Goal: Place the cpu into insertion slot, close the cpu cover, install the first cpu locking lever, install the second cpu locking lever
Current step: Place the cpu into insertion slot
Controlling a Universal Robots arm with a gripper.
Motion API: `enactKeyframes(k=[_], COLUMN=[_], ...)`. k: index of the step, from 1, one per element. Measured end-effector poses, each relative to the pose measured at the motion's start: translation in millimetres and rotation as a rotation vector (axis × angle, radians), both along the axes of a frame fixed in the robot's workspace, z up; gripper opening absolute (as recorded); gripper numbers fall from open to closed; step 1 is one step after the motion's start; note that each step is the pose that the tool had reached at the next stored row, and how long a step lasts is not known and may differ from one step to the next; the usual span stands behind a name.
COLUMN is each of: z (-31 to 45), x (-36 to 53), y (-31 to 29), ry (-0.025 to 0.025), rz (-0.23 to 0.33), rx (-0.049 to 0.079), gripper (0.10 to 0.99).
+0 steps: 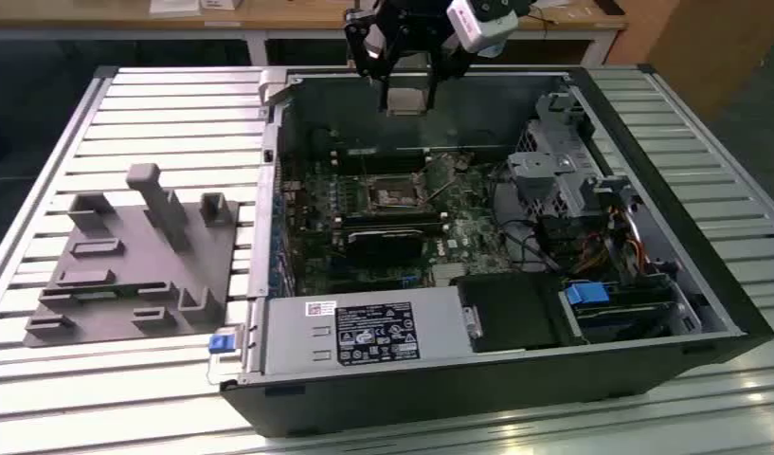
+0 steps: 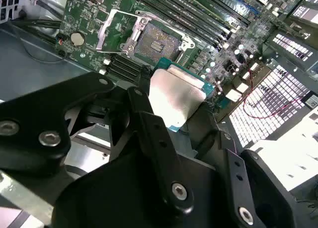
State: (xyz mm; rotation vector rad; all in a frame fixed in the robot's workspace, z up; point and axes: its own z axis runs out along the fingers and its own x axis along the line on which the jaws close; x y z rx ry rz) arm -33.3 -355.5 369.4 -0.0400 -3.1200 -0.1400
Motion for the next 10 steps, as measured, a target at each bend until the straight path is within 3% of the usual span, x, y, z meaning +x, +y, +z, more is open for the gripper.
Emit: enactKeyframes(k=[10], z=[0.0], x=[0.0], y=[0.0], ry=[0.0], rz=[-0.004], rx=[0.0], gripper=[0.541])
